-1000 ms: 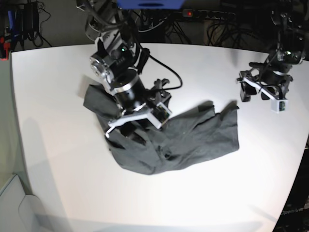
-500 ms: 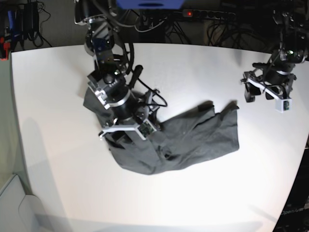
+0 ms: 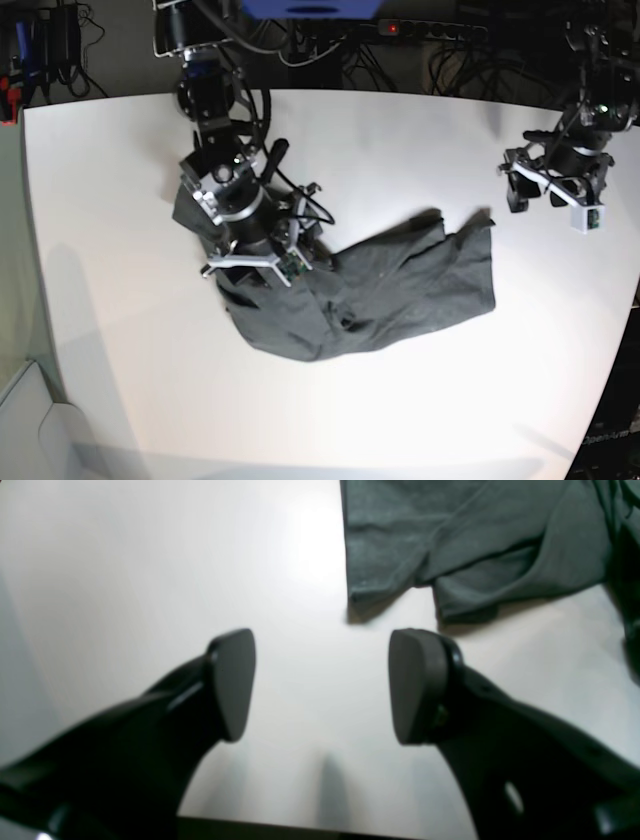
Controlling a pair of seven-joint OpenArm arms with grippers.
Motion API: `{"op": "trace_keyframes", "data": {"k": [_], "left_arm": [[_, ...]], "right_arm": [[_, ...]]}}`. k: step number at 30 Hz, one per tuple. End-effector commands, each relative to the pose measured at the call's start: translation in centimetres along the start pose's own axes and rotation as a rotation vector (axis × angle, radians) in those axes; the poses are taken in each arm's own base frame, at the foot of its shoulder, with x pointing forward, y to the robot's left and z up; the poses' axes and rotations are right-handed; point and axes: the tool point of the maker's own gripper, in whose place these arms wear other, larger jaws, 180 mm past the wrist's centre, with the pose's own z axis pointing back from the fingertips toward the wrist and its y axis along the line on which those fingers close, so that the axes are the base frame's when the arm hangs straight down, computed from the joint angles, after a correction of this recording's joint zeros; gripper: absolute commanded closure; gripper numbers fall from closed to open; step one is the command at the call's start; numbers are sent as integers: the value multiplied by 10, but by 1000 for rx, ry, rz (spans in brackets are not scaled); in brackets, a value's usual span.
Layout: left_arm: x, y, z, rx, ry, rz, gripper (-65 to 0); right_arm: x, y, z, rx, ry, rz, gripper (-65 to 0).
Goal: Layout the t-shirt on the table in an organized manner, then fold the t-shirt properly
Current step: 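Pull the grasped shirt end with the right gripper away from the left gripper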
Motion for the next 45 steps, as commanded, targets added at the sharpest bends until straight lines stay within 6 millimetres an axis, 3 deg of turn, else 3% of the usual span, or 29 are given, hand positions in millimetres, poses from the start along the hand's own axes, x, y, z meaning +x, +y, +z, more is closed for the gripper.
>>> {"op": "trace_keyframes", "data": {"k": [1, 4, 7, 10, 14, 20, 24, 28, 32, 37, 42, 45], "left_arm": [[14, 2, 2, 5, -46, -16, -404], [15, 1, 2, 3, -48, -17, -404], [16, 2, 2, 4, -50, -16, -404], [16, 2, 2, 4, -52, -16, -404], [16, 1, 2, 4, -52, -15, -404], [22, 1, 1, 2, -66, -15, -404], [22, 0, 2, 1, -67, -15, -404], [23, 0, 2, 1, -68, -17, -404], [25, 4, 3, 9, -72, -19, -404], [32, 17, 7, 40, -95, 1, -404], [31, 17, 8, 40, -93, -2, -404], [31, 17, 8, 40, -93, -2, -404]], "right_arm": [[15, -3, -3, -7, -48, -7, -421], [-1, -4, -7, -2, -9, -19, -418], [-2, 0, -8, 8, -6, -16, -360], [-1, -1, -7, 4, -9, -14, -240], [6, -14, -7, -19, -22, 9, 0], [36, -43, 13, -103, -107, 42, 0], [68, -62, 33, -169, -194, 61, 0], [107, -102, 59, -283, -259, 116, 0], [146, -160, 90, -449, -276, 152, 0], [189, -218, 121, -609, -321, 138, 0], [220, -244, 138, -679, -356, 146, 0], [232, -254, 133, -681, -358, 146, 0]]}}
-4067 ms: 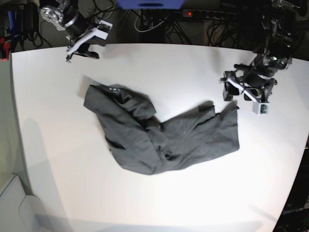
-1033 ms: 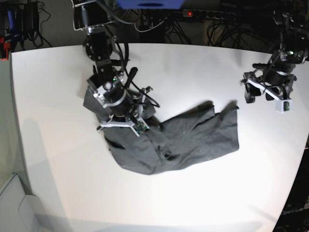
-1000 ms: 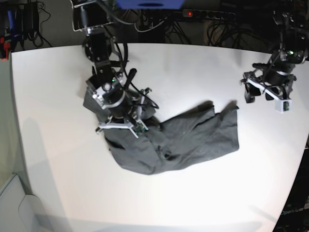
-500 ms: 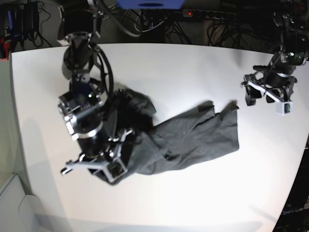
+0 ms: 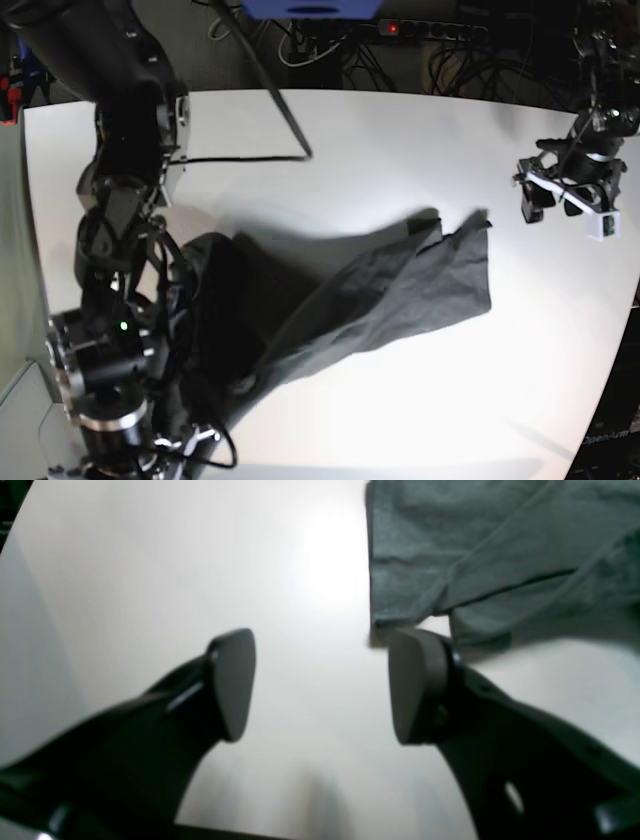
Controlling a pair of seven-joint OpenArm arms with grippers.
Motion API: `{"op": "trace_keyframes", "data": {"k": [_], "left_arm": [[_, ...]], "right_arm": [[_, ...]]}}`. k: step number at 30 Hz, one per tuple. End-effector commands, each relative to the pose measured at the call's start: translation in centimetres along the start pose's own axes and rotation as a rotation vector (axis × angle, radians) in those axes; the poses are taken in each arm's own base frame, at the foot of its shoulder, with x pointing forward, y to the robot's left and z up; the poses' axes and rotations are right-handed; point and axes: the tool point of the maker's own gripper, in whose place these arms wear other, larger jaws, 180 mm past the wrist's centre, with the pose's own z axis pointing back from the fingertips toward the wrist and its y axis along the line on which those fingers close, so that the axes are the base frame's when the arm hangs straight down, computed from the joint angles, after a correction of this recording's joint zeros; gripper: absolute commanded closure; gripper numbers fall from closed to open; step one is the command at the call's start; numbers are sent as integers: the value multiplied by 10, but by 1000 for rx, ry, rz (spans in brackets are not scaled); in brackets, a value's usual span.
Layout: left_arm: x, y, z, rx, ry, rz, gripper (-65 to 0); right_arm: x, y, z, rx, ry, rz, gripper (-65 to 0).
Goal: Layout the t-shirt on the table in an organized manner, then fold the t-shirt properly
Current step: 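Pull the grasped shirt end with the right gripper away from the left gripper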
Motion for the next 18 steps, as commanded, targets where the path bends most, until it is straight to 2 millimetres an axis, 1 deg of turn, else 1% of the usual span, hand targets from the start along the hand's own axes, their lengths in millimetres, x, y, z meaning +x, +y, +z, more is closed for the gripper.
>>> {"op": "trace_keyframes", "data": {"k": [1, 4, 7, 10, 12, 14, 15, 16, 18], "left_arm": [[14, 1, 3, 2, -43, -18, -404], [13, 2, 4, 4, -41, -19, -404], [16, 7, 5, 19, -49, -11, -404], [13, 17, 9, 42, -42, -6, -404], [13, 20, 10, 50, -42, -5, -404], [13, 22, 11, 55, -45, -3, -404], [13, 22, 11, 56, -43, -6, -404], [9, 24, 12, 60, -33, -10, -404], [6, 25, 15, 62, -28, -13, -404]], "right_arm": [[18, -10, -5, -25, -52, -9, 0], [9, -8, -26, -1, -6, -5, 0], [-2, 2, -45, 40, 42, 2, 0], [-8, 19, -60, 89, 17, 1, 0], [-10, 34, -69, 130, -21, -3, 0], [-14, 41, -78, 131, -47, -33, 0], [-18, 40, -84, 104, -46, -61, 0], [-26, 41, -90, 79, -37, -88, 0], [-49, 37, -100, 17, 6, -124, 0]]}}
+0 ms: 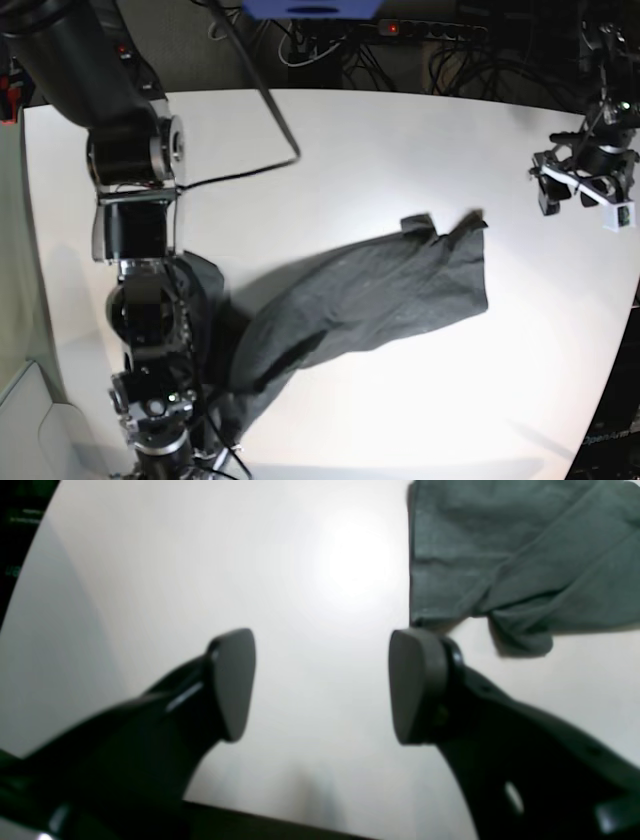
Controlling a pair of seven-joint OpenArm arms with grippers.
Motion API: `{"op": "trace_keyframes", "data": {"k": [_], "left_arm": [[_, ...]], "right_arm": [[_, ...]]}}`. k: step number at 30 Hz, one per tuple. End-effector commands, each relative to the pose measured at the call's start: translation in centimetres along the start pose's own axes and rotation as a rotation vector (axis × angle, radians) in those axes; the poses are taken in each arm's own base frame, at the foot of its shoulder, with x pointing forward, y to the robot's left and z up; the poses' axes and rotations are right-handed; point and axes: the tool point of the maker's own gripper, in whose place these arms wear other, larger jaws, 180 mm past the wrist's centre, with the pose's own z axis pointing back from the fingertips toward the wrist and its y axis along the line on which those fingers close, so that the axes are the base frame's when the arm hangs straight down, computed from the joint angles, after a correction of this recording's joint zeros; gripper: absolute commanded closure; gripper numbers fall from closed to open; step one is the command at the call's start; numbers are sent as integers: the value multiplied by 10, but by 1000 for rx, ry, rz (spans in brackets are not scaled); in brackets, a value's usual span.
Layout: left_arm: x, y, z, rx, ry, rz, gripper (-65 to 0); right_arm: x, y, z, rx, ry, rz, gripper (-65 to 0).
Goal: Layout the t-shirt on the table in an organized manner, then fold the t-shirt properly
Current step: 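Pull the grasped shirt end with the right gripper away from the left gripper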
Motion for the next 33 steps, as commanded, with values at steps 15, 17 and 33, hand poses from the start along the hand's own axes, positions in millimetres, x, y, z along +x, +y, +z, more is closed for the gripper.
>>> {"op": "trace_keyframes", "data": {"k": [15, 17, 33], "left_arm": [[17, 3, 14, -42, -65, -75, -404], [19, 8, 17, -33, -79, -63, -404], [25, 11, 18, -36, -98, -77, -404]], "right_arm": [[-36, 17, -9, 83, 182, 19, 0], [-38, 22, -8, 110, 193, 32, 0], [-58, 59, 3, 286, 305, 136, 0]]}}
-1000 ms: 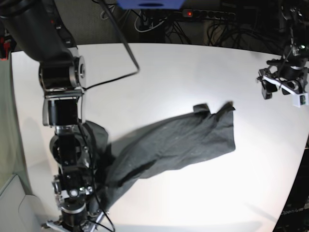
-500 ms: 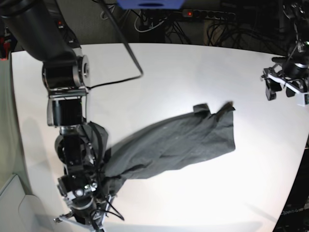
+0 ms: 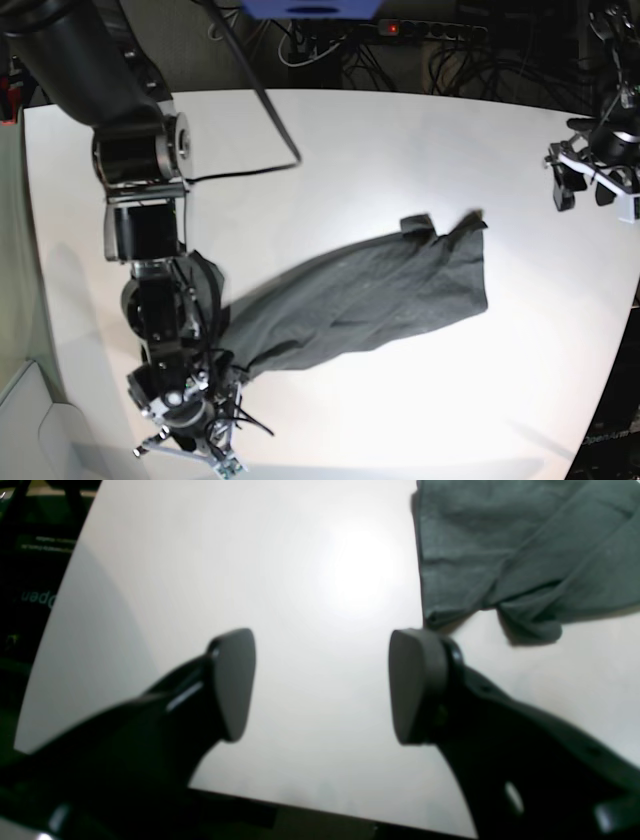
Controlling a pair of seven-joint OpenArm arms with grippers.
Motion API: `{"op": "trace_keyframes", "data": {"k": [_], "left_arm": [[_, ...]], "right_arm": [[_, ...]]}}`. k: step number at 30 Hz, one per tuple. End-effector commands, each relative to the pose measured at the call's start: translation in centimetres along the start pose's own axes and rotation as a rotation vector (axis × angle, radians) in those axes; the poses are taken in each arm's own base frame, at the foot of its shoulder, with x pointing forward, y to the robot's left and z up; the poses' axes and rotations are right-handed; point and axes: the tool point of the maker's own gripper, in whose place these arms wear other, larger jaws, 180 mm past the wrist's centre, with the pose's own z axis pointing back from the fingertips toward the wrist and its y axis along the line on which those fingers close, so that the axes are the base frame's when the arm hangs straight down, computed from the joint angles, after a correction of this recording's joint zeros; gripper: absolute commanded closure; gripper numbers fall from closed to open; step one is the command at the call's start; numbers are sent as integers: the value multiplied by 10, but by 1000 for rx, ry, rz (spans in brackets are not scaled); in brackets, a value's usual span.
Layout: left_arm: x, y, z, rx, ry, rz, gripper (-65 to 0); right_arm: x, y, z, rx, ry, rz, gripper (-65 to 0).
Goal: Layout the t-shirt on the table in an organized manner, then fold the t-shirt properly
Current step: 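Pull the grasped shirt end with the right gripper away from the left gripper, then grasp the shirt edge nearest the left gripper with the left gripper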
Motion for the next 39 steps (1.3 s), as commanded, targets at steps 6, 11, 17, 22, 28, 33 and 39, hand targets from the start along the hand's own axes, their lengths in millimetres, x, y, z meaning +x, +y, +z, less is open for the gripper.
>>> {"op": "trace_keyframes", "data": {"k": [6, 11, 17, 22, 28, 33, 39], "left_arm": [[14, 0, 2, -1, -42, -19, -404], [14, 0, 2, -3, -44, -20, -404], [21, -2, 1, -10, -62, -13, -404], [34, -22, -11, -60, -90, -23, -407], [32, -64, -42, -106, -72, -139, -405], [17, -81, -77, -48, -25, -260, -405], [7, -108, -109, -63, 26, -378, -405]], "right_arm": [[19, -16, 6, -42, -49, 49, -149], [16, -29, 18, -89, -63, 57, -267], [16, 1, 68, -99, -115, 155, -401], [-1, 77, 96, 19, -153, 251, -404], [-21, 94, 113, 33, -140, 244, -404], [-31, 87, 117, -24, -100, 288, -404], [-29, 81, 126, -47, -116, 288, -404]]}}
